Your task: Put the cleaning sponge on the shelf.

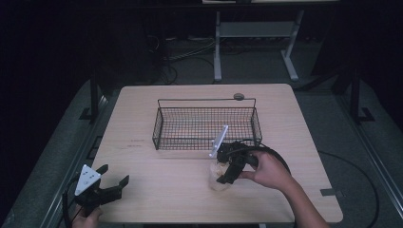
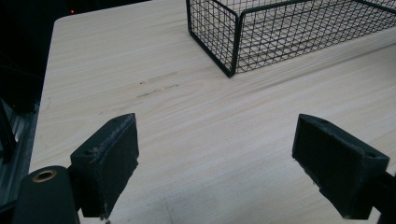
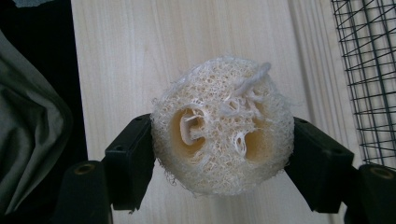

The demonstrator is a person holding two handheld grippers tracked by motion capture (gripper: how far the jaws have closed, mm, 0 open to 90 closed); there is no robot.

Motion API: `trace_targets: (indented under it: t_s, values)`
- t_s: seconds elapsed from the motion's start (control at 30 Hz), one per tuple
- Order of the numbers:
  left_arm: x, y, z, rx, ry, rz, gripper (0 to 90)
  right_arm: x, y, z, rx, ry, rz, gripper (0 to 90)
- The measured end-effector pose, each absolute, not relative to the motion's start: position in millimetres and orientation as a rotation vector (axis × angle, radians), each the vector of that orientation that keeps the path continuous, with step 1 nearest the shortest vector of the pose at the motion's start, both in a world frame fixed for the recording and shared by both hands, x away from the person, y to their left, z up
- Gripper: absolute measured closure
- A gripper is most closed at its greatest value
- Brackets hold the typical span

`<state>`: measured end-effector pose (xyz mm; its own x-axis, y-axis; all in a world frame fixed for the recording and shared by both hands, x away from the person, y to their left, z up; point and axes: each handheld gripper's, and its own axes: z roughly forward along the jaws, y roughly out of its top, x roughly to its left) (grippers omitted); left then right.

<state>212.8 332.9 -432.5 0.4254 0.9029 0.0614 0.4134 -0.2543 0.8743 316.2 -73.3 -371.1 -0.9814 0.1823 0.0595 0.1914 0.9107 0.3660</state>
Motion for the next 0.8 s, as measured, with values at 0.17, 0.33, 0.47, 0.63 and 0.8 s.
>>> trace_targets:
  t_s: [0.17,0.33,0.47,0.63,0.8]
  values:
    - [213,333,-433,1.844,1.125,0.740,13.8,320,-73,-366,-0.291,-3.052,-0.572,28.8]
    - [212,333,-432,1.837,1.128,0.743,13.8,326,-73,-357,-0.287,-3.067,-0.569,28.8]
    - [213,334,-432,1.837,1.128,0.743,13.8,329,-73,-352,-0.287,-3.067,-0.576,28.8]
    - [212,335,-432,1.836,1.130,0.743,13.8,335,-72,-344,-0.287,-3.077,-0.575,28.8]
    - [212,335,-432,1.833,1.130,0.743,13.8,341,-73,-337,-0.298,-3.083,-0.576,28.8]
